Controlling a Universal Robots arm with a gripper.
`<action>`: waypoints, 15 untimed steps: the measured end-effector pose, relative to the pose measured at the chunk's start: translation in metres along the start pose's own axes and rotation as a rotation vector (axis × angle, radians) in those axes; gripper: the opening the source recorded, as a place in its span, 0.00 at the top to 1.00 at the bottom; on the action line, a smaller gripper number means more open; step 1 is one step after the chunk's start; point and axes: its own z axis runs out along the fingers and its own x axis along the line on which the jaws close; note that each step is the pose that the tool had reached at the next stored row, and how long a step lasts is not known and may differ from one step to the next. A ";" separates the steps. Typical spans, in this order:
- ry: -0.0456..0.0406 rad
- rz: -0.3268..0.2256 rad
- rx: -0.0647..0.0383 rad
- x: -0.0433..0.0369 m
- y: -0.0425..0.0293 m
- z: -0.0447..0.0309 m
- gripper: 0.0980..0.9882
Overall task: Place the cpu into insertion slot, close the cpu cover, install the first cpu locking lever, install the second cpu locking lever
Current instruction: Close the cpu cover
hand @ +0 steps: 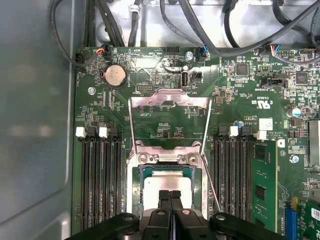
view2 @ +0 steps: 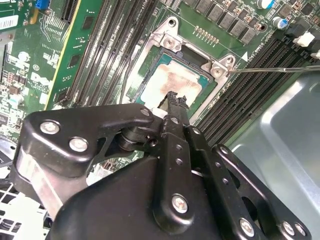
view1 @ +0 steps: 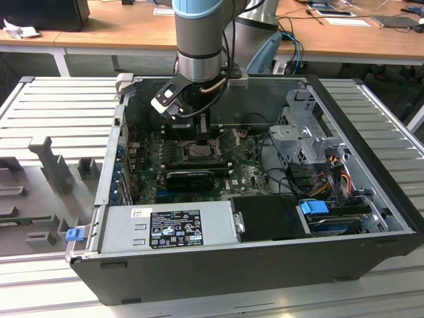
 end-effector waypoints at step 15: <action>0.0052 0.002 0.005 -0.0018 0.0092 -0.0057 0.99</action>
